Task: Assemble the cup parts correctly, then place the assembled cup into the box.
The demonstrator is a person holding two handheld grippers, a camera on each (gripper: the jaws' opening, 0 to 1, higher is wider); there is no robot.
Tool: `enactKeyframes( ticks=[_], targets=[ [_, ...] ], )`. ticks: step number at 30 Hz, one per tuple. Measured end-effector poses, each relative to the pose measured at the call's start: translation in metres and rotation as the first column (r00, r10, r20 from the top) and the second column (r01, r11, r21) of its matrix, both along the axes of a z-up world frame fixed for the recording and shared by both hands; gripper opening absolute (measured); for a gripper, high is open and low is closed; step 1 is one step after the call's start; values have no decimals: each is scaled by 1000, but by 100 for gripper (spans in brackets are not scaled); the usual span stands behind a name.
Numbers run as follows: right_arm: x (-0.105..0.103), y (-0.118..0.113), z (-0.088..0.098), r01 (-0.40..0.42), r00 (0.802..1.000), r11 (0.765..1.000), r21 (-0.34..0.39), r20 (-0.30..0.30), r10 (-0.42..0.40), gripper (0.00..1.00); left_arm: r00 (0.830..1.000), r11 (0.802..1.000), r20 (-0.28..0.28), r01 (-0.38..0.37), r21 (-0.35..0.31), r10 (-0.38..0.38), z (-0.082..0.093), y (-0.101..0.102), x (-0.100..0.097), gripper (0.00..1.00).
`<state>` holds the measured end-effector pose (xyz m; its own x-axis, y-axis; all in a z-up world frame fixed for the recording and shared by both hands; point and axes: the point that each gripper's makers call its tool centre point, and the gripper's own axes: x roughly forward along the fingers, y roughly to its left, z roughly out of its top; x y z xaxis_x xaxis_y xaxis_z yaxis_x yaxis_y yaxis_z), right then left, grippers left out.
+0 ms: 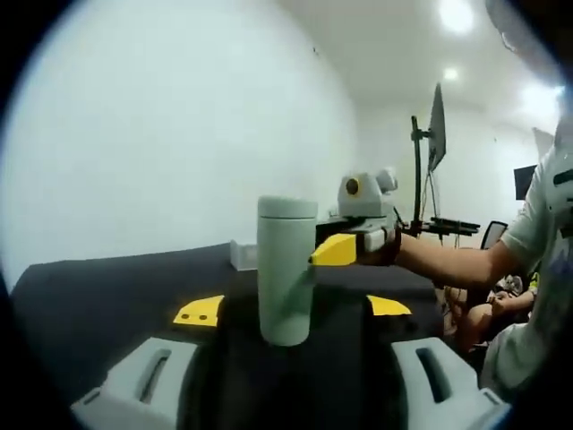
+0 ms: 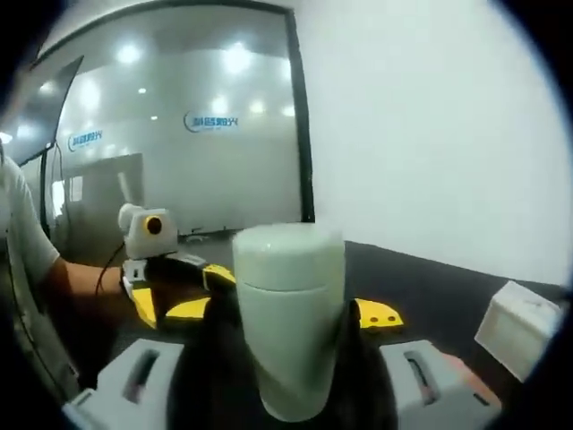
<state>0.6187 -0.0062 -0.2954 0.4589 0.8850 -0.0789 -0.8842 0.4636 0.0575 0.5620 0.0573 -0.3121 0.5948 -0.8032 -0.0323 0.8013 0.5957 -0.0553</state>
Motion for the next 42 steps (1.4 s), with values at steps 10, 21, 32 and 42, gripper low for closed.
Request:
enactKeyframes(
  ticks=[10, 21, 32, 42],
  targets=[
    [9, 3, -19, 63, 995, 993, -95, 83, -55, 43, 999, 999, 4, -41, -35, 42, 14, 20, -3, 55],
    [19, -1, -20, 71, 997, 992, -103, 27, -69, 42, 998, 998, 24, -58, -35, 59, 31, 23, -4, 55],
    [-10, -50, 43, 119, 988, 993, 6, 97, -119, 43, 998, 998, 42, -35, -53, 37, 57, 9, 2, 54],
    [-52, -179, 65, 285, 956, 958, 22, 73, -285, 43, 985, 981, 58, 155, 119, -162, 62, -97, 36, 60]
  ],
)
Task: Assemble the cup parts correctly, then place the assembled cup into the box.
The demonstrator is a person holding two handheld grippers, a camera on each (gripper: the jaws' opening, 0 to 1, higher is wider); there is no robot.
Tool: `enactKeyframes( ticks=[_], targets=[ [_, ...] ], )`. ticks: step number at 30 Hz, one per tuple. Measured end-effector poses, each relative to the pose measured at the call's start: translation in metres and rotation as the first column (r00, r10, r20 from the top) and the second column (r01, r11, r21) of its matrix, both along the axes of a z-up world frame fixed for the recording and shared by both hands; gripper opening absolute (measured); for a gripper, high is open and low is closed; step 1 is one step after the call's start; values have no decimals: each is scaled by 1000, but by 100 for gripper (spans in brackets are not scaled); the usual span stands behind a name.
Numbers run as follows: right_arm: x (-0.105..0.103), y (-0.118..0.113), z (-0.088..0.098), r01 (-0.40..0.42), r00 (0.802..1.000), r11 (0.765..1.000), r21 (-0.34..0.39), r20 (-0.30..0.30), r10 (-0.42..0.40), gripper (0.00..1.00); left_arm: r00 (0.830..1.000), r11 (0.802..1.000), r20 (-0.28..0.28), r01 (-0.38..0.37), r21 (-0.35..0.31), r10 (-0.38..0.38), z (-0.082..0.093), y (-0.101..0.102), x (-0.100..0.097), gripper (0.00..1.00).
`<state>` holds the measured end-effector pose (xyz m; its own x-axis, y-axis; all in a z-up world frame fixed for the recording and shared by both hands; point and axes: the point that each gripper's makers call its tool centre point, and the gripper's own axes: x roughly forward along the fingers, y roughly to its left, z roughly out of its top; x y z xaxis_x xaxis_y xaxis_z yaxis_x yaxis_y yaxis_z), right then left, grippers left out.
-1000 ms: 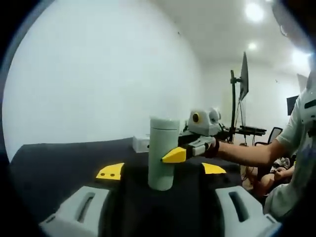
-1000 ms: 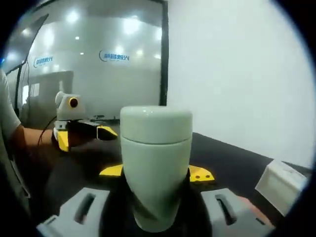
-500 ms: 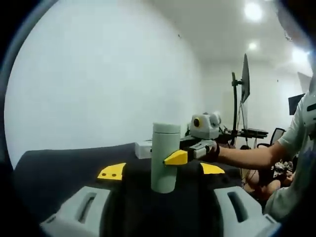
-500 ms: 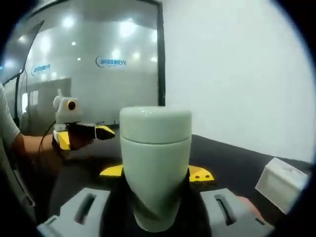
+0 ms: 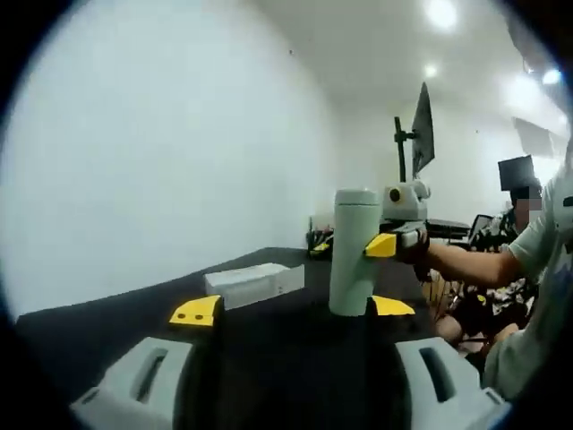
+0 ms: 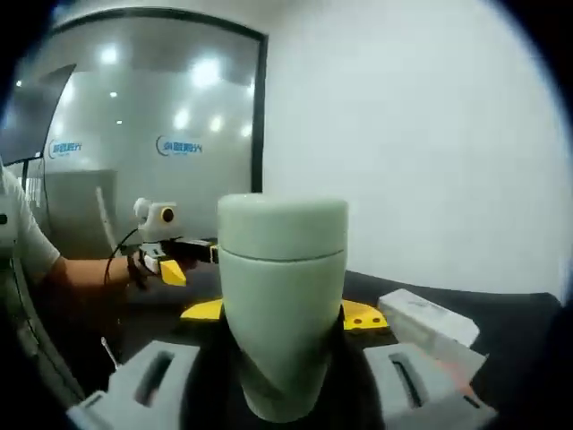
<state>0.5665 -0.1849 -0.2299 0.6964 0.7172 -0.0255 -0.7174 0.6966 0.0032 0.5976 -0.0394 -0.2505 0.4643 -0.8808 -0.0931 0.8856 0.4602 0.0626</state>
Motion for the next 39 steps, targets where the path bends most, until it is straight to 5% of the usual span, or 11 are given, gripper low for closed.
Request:
enactKeyframes(
  ticks=[8, 12, 18, 21, 24, 25, 30, 34, 39],
  targets=[
    [-28, -80, -1, 140, 990, 990, 8, -24, -140, 43, 995, 987, 40, 90, 130, -96, 22, -67, 54, 59],
    [-34, -115, -2, 222, 975, 975, 11, -26, -222, 43, 993, 946, 80, 62, 317, -92, 13, -83, 97, 53],
    [-27, -147, -5, 293, 956, 956, 34, -38, -291, 43, 987, 903, 86, 89, 420, -137, 9, -112, 140, 53],
    [-21, -156, -8, 313, 949, 949, 46, -47, -311, 43, 983, 877, 44, 138, 461, -178, 3, -123, 150, 53],
    [-15, -162, -11, 327, 945, 944, 52, -55, -324, 43, 969, 817, -64, 236, 526, -238, -10, -134, 158, 53],
    [-14, -164, -12, 330, 943, 942, 55, -58, -327, 43, 970, 808, -61, 229, 542, -234, -10, -137, 166, 53],
    [-9, -169, -17, 341, 939, 938, 57, -71, -337, 43, 927, 763, -182, 373, 527, -327, -10, -155, 166, 52],
    [-7, -178, -17, 351, 935, 935, 53, -76, -347, 43, 907, 721, -221, 420, 551, -359, -15, -167, 169, 52],
    [-5, -193, -14, 374, 926, 925, 60, -79, -369, 43, 914, 694, -220, 403, 597, -342, -28, -176, 188, 42]
  ],
)
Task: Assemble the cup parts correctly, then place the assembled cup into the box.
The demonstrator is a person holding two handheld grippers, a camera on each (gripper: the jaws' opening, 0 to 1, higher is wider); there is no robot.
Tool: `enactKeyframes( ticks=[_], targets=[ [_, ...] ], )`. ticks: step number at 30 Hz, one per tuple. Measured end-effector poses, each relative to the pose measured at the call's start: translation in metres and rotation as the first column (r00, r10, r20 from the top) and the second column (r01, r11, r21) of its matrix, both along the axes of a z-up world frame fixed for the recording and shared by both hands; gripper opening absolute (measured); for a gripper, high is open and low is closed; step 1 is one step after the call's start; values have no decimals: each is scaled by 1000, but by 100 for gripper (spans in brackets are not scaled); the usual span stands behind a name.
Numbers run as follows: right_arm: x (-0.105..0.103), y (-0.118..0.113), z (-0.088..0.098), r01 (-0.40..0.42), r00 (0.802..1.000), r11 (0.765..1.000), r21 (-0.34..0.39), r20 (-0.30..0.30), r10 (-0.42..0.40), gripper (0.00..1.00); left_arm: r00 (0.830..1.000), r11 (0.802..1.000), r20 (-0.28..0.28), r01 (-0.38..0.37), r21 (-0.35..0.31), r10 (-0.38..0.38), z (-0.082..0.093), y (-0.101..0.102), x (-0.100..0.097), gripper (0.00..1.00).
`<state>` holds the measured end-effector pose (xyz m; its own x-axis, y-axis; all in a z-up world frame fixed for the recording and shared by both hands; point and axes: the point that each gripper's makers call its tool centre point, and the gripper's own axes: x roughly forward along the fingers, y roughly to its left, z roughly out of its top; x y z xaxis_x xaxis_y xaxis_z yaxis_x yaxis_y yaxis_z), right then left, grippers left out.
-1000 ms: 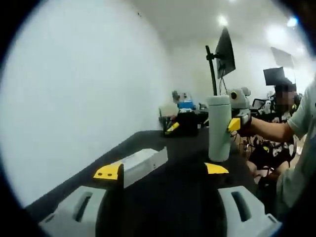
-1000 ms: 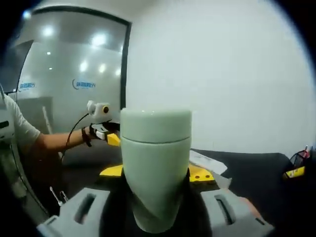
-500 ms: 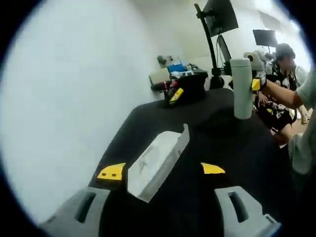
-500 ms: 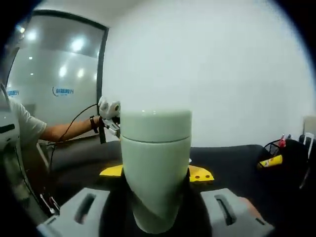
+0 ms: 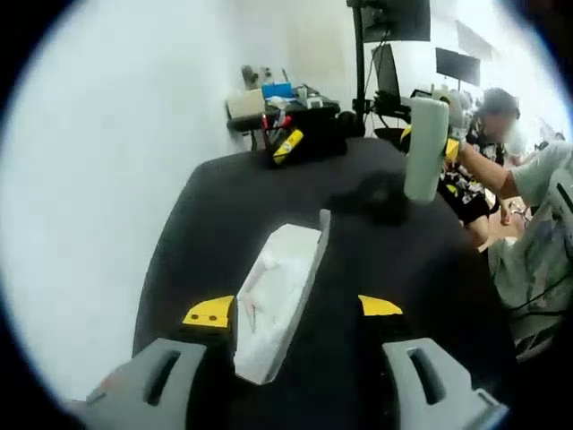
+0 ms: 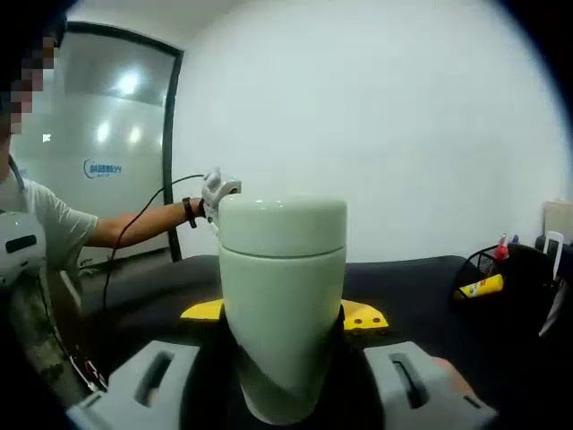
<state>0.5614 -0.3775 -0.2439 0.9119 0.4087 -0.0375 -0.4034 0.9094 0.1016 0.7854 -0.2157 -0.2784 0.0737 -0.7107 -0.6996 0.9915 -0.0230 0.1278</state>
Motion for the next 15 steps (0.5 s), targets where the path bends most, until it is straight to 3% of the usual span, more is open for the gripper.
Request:
enactKeyframes(
  ticks=[4, 7, 9, 12, 14, 15],
  targets=[
    [3, -9, -2, 20, 1000, 1000, -7, -6, -20, 43, 1000, 1000, 15, 17, 20, -17, -16, -9, 5, 40],
    [6, -13, -4, 28, 1000, 1000, -6, -14, -28, 43, 996, 997, 84, 35, -73, -29, -10, -22, 14, 41],
    [9, -13, -6, 27, 999, 1000, -15, -24, -28, 43, 997, 995, 64, 43, -84, -38, -12, -23, 12, 43],
    [10, -13, -8, 29, 999, 999, -27, -31, -30, 43, 996, 997, 57, 71, 7, -71, -28, -17, 11, 52],
    [11, -13, -9, 28, 999, 999, -27, -33, -29, 43, 998, 997, 3, 58, 57, -58, -39, -15, 8, 54],
    [11, -12, -10, 28, 999, 999, -25, -33, -29, 43, 997, 996, 16, 68, 58, -70, -41, -18, 10, 56]
  ],
)
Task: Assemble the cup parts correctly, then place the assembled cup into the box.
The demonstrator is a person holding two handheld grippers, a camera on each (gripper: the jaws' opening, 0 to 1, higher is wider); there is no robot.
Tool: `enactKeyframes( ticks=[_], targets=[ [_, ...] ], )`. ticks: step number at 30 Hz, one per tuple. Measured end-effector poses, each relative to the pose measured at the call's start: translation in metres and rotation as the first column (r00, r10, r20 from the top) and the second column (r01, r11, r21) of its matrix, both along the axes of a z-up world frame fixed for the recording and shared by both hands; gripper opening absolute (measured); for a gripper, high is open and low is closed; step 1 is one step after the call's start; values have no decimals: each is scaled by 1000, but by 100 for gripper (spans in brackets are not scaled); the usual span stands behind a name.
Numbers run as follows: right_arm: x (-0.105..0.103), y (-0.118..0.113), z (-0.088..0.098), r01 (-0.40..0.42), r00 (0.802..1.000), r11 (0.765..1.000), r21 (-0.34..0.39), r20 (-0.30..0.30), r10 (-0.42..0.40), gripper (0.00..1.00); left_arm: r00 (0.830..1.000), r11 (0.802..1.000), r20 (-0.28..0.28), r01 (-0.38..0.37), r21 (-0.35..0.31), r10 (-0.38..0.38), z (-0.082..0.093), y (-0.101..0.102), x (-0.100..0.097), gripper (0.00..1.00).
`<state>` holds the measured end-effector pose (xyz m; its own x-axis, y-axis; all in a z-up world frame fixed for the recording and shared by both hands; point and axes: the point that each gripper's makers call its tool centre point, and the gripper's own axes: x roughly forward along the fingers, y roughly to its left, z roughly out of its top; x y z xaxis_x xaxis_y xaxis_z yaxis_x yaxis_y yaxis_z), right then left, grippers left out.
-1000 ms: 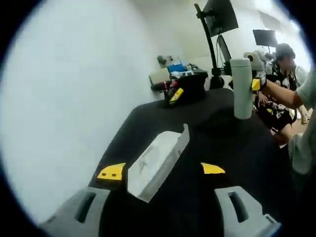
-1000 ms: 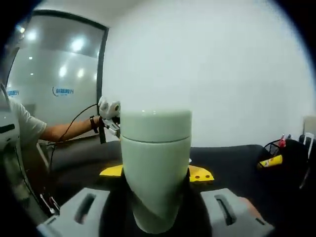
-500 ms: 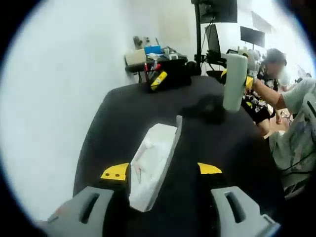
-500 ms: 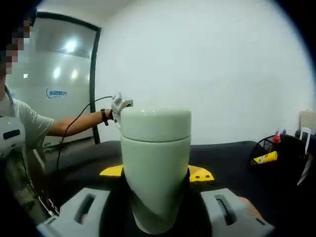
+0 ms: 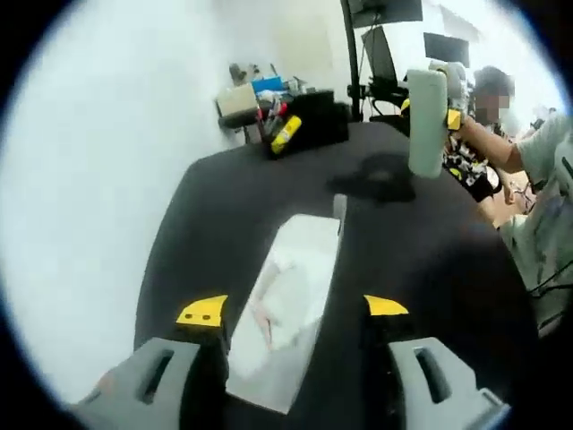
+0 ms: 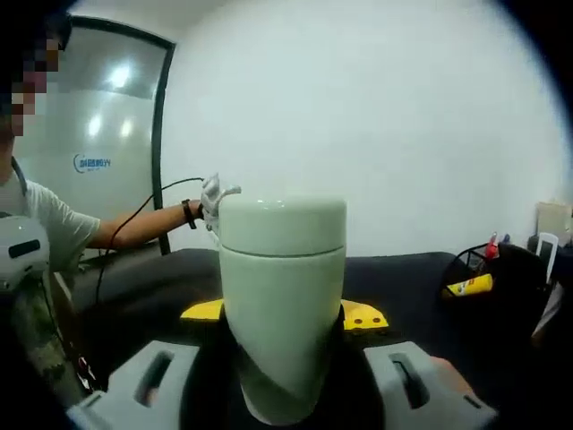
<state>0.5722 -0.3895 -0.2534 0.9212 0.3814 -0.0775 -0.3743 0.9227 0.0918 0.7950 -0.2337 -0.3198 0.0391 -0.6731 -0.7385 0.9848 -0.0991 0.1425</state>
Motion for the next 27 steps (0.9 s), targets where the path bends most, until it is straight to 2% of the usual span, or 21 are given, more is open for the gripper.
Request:
enactKeyframes(
  ticks=[3, 4, 6, 7, 12, 14, 20, 21, 22, 24, 25, 27],
  targets=[
    [-1, 2, -1, -2, 1000, 1000, -3, -2, 2, 43, 999, 999, -45, 29, 28, -28, -10, -4, -4, 69],
    [-1, 2, -2, -2, 1000, 1000, -9, -5, 2, 43, 998, 999, -53, 32, 37, -30, -13, -5, -3, 69],
    [-2, 2, -3, 0, 1000, 1000, -15, -9, 0, 43, 999, 998, -28, 27, 50, -25, -18, -9, 4, 68],
    [-2, 1, -3, 1, 1000, 1000, -17, -11, -1, 43, 999, 998, -33, 27, 65, -25, -22, -11, 5, 67],
    [-2, 0, -4, 0, 1000, 1000, -16, -15, 0, 43, 997, 982, -62, 60, 181, -50, -46, -16, 3, 68],
    [-1, 0, -4, -2, 1000, 1000, -16, -16, 2, 43, 997, 978, -64, 65, 196, -54, -55, -23, 3, 69],
    [1, -1, -9, -7, 1000, 1000, -15, -27, 7, 43, 996, 966, -57, 75, 248, -63, -67, -28, 4, 65],
    [2, -1, -10, -8, 1000, 1000, -13, -28, 8, 43, 997, 957, -47, 77, 280, -67, -71, -25, 4, 65],
    [3, -1, -11, -8, 1000, 1000, -12, -28, 8, 43, 997, 950, -2, 79, 302, -82, -73, -25, 9, 64],
    [4, -2, -12, -8, 1000, 1000, -9, -28, 8, 43, 998, 948, 10, 57, 313, -63, -73, -26, 12, 58],
    [5, -1, -13, -9, 1000, 1000, -6, -29, 8, 43, 997, 943, 24, 66, 327, -78, -75, -24, 14, 58],
    [6, 0, -15, -12, 999, 1000, -2, -30, 12, 43, 984, 918, 70, 126, 375, -164, -77, -19, 18, 58]
  ],
)
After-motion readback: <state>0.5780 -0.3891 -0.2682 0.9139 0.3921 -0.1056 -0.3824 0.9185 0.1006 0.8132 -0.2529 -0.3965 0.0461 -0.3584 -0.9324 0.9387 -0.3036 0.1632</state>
